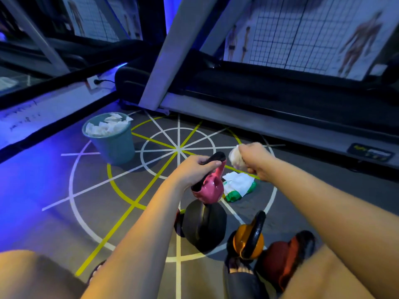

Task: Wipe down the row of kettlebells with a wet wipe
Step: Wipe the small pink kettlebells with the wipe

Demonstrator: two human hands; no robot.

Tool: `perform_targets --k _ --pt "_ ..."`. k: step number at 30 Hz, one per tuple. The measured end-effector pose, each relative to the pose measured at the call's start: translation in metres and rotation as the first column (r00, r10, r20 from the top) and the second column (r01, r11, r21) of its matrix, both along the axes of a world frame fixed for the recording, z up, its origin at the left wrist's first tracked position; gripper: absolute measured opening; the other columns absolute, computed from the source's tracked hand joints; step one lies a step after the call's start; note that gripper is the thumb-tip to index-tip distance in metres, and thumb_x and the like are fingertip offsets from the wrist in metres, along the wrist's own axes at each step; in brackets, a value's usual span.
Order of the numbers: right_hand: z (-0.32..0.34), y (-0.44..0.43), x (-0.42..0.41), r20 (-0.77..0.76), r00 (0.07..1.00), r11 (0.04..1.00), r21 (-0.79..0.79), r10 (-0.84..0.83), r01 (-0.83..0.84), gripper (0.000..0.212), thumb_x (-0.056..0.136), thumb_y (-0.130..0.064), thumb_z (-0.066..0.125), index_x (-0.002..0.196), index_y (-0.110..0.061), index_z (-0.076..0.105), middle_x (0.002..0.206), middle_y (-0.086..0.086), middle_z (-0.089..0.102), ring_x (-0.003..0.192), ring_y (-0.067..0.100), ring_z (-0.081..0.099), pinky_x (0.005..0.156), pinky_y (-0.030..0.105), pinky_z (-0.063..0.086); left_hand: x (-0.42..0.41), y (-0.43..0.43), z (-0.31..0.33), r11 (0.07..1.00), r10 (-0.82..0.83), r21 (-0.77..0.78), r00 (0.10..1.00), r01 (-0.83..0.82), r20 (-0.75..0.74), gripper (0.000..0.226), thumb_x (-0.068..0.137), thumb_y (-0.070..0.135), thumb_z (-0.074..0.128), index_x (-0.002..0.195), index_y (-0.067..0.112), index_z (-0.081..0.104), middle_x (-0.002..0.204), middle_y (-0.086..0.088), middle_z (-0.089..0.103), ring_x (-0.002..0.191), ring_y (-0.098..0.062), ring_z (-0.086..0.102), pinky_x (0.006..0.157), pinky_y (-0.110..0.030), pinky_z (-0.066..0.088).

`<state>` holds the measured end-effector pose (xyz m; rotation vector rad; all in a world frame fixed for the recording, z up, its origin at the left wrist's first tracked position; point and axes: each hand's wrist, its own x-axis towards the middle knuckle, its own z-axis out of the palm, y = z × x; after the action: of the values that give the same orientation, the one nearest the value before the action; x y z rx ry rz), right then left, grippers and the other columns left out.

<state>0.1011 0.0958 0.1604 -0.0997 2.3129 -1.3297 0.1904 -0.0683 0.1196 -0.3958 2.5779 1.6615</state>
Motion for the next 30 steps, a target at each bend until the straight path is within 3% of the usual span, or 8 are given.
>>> perform_targets --k 5,9,13,16,17,21,24,30 --pt "0.046 0.031 0.004 -0.163 0.968 0.962 0.228 0.192 -0.152 0.044 0.087 -0.056 0.066 0.07 -0.016 0.058 0.051 0.004 0.047 0.045 0.019 0.037 0.046 0.025 0.029 -0.004 0.017 0.001 0.993 0.079 -0.088 0.997 -0.078 0.009 0.03 0.102 0.037 0.055 0.095 0.01 0.065 0.075 0.0 0.069 0.063 -0.013 0.062 0.062 -0.033 0.049" --pt "0.068 0.041 0.011 -0.038 0.947 0.915 0.275 0.318 -0.297 0.066 0.071 -0.078 0.068 0.075 -0.013 0.057 0.062 0.014 0.05 0.048 0.022 0.041 0.048 0.026 0.033 0.004 0.023 -0.003 0.943 0.175 -0.272 0.981 -0.191 -0.082 0.027 0.101 0.04 0.052 0.091 0.017 0.062 0.071 0.007 0.055 0.068 -0.011 0.053 0.054 -0.025 0.032" --pt "0.044 0.048 0.004 0.132 0.915 0.923 0.013 0.381 -0.386 0.031 0.094 -0.035 0.064 0.085 -0.007 0.055 0.08 0.015 0.051 0.058 0.019 0.051 0.058 0.03 0.047 0.008 0.014 -0.007 0.927 0.251 -0.252 0.959 -0.277 -0.131 0.024 0.099 0.043 0.056 0.096 0.021 0.066 0.077 0.012 0.057 0.071 -0.002 0.051 0.06 -0.019 0.035" --pt "0.025 0.058 -0.012 -0.04 0.853 0.67 0.638 0.521 -0.379 0.03 0.099 -0.037 0.049 0.103 -0.01 0.063 0.103 0.01 0.066 0.082 0.026 0.064 0.081 0.037 0.055 0.005 0.015 -0.011 0.92 0.233 -0.288 0.963 -0.264 -0.138 0.026 0.097 0.044 0.057 0.093 0.019 0.066 0.079 0.006 0.063 0.074 -0.009 0.056 0.061 -0.021 0.039" --pt "0.023 0.057 -0.015 -0.111 0.829 0.652 0.678 0.548 -0.34 0.036 0.098 -0.047 0.05 0.106 -0.015 0.064 0.105 0.007 0.068 0.09 0.025 0.064 0.085 0.037 0.054 0.003 0.017 -0.013 0.922 0.214 -0.299 0.968 -0.245 -0.134 0.025 0.095 0.045 0.058 0.092 0.022 0.067 0.078 0.006 0.063 0.073 -0.007 0.056 0.061 -0.022 0.039" --pt "0.027 0.039 -0.022 -0.293 0.824 0.806 0.515 0.485 -0.292 0.043 0.083 -0.057 0.071 0.078 -0.015 0.071 0.057 -0.005 0.062 0.052 0.005 0.056 0.048 0.017 0.041 0.002 0.022 -0.012 0.934 0.119 -0.322 0.983 -0.158 -0.137 0.023 0.091 0.046 0.064 0.08 0.027 0.068 0.066 0.007 0.06 0.064 -0.004 0.056 0.057 -0.026 0.037" --pt "0.005 0.025 -0.032 -0.338 0.866 0.838 0.524 0.369 -0.153 0.046 0.082 -0.06 0.071 0.077 -0.015 0.062 0.065 0.002 0.064 0.052 0.011 0.056 0.046 0.026 0.04 0.002 0.012 -0.009 0.941 0.127 -0.293 0.98 -0.168 -0.153 0.02 0.091 0.043 0.066 0.083 0.026 0.073 0.071 0.002 0.065 0.066 -0.005 0.057 0.059 -0.023 0.037" --pt "-0.034 -0.006 -0.034 -0.264 0.964 0.995 -0.091 0.023 -0.049 0.027 0.093 -0.032 0.067 0.081 -0.011 0.056 0.068 0.014 0.065 0.041 0.018 0.06 0.041 0.026 0.049 0.007 -0.02 -0.029 0.939 0.294 -0.125 0.938 -0.319 -0.184 0.016 0.095 0.042 0.062 0.086 0.036 0.074 0.072 0.014 0.068 0.067 0.002 0.057 0.067 -0.031 0.043"
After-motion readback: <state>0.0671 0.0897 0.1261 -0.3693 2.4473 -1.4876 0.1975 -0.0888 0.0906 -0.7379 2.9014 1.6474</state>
